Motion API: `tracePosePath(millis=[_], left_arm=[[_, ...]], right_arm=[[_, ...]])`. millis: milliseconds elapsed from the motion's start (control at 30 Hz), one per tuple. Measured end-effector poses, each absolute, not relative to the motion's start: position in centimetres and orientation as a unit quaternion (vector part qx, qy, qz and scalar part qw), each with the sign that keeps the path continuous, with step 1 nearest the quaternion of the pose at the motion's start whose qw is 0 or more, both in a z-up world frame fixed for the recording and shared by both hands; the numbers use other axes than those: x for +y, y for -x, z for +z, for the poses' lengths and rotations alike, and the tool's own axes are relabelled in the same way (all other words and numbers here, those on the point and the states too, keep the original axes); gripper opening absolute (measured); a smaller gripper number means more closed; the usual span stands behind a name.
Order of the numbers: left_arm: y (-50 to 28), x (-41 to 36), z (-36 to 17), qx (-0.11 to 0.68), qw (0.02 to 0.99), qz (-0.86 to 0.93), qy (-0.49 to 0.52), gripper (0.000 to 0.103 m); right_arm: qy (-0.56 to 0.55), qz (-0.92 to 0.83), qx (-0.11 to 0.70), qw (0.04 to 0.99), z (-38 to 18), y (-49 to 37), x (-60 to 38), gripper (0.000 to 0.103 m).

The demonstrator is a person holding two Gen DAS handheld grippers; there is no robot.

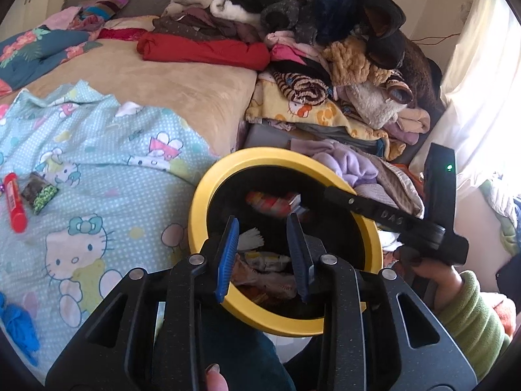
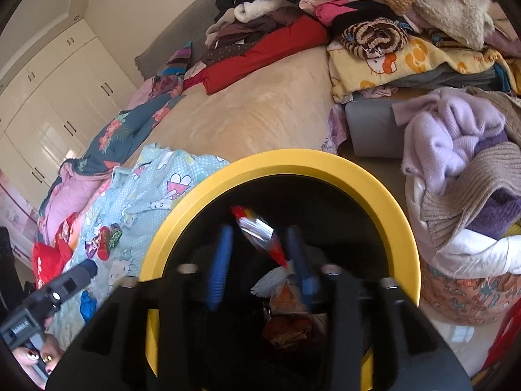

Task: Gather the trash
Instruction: 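Carry both held items over the yellow-rimmed bin and open both tools, then move both empty tools back over the remaining trash on the bed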

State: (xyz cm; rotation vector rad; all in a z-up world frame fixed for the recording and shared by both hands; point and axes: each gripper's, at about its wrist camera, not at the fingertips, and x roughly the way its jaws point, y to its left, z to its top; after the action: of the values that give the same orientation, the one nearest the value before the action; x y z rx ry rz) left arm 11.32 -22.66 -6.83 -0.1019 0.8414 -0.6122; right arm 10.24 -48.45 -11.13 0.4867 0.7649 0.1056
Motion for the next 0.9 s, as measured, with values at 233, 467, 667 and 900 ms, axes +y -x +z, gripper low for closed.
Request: tracePosePath(millis=[233, 467, 667, 900], left_arm=[[-11.5, -21.8, -7.1, 0.406, 0.868, -0.282, 0.056, 0.032], [-11.3, -20.3, -6.4, 0.393, 0.877, -0.267, 0.065, 0.056], [-11.3, -18.7, -5.5, 0.373, 0.893, -0.244, 0.068, 0.086], [-11.2, -16.6, -4.0, 0.342, 0.914, -0.214, 0.054, 0.092]], right_arm=[[-0.23, 0.047, 0.356, 0.905, -10.5, -10.2, -48.0, 0.064], [-0.212, 0.045, 0.336, 0.917, -9.2, -10.0, -46.7, 0.079], [-0.188, 0.047, 0.322, 0.927, -7.9, -9.9, -44.9, 0.085], [-0.172, 0.055, 0.314, 0.932, -7.0, -9.9, -42.9, 0.086]])
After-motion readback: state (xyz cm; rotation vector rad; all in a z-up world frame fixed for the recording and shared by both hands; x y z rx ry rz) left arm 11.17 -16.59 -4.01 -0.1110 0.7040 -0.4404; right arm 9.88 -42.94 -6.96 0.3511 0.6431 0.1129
